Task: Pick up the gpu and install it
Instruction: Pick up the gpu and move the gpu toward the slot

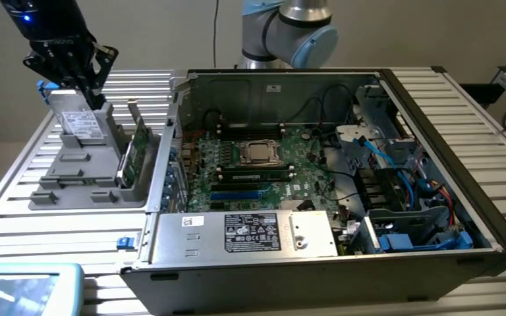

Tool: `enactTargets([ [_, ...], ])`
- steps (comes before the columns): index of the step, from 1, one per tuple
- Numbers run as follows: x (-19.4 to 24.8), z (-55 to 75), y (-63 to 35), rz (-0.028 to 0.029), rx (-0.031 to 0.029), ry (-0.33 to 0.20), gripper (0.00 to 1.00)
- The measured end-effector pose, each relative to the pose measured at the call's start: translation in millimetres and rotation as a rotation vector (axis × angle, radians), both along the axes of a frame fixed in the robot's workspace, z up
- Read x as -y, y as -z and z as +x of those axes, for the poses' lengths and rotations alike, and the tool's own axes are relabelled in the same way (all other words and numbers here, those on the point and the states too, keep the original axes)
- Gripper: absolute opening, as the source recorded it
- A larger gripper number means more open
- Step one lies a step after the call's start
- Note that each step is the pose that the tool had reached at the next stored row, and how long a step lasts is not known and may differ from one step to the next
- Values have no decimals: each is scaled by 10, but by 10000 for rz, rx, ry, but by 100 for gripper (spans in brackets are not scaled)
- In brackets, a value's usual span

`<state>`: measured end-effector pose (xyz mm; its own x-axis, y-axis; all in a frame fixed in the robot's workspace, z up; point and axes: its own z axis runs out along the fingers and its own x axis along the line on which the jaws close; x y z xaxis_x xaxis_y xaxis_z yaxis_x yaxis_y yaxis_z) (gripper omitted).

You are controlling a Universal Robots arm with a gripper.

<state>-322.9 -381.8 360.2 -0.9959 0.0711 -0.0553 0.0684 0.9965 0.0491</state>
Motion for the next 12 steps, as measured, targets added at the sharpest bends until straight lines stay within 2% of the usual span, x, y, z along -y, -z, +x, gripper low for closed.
enactTargets([
  [9,0,0,0,0,0,0,12],
  [10,0,0,0,0,-1,0,13],
  [11,0,0,0,0,-1,0,19],
  [12,0,0,0,0,-1,0,19],
])
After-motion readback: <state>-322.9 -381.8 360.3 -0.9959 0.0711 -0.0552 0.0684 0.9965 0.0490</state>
